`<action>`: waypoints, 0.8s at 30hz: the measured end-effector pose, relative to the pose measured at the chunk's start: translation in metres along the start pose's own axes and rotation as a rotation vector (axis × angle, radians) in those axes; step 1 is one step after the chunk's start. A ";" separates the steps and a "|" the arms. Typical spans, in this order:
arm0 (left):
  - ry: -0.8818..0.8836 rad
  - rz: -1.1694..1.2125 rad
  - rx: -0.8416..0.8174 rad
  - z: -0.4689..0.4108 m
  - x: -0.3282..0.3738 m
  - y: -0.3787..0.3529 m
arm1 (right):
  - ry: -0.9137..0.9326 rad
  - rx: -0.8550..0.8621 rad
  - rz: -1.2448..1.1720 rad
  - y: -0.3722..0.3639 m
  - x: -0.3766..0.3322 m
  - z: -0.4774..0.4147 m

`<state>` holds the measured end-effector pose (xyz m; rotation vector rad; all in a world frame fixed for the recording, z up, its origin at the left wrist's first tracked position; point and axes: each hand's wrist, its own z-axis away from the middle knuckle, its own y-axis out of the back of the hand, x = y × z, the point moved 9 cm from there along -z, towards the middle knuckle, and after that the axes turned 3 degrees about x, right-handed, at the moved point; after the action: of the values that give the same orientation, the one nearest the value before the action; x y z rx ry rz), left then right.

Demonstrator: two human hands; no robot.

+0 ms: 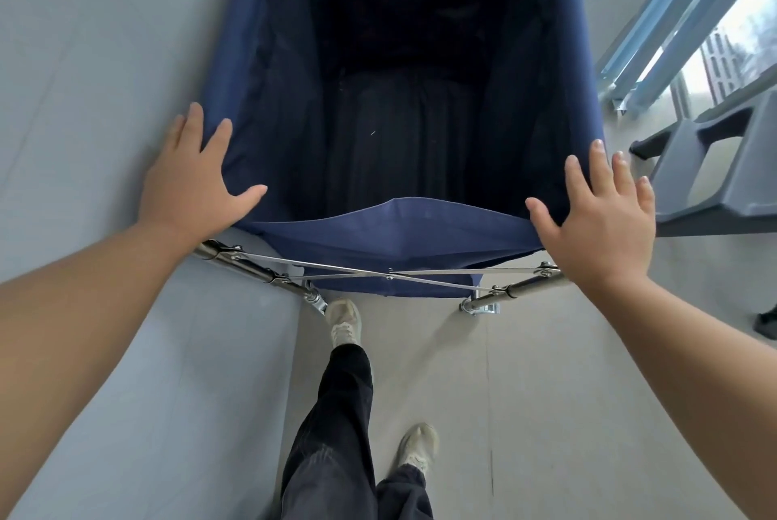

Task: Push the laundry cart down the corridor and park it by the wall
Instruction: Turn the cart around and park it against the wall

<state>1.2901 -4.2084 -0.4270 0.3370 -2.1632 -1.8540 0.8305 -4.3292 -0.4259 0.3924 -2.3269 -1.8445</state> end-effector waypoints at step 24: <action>-0.011 0.033 0.010 0.003 0.001 0.000 | -0.001 0.039 -0.021 0.003 0.005 0.004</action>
<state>1.2886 -4.2060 -0.4277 0.2914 -2.1729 -1.8321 0.8242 -4.3262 -0.4239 0.4224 -2.3713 -1.8108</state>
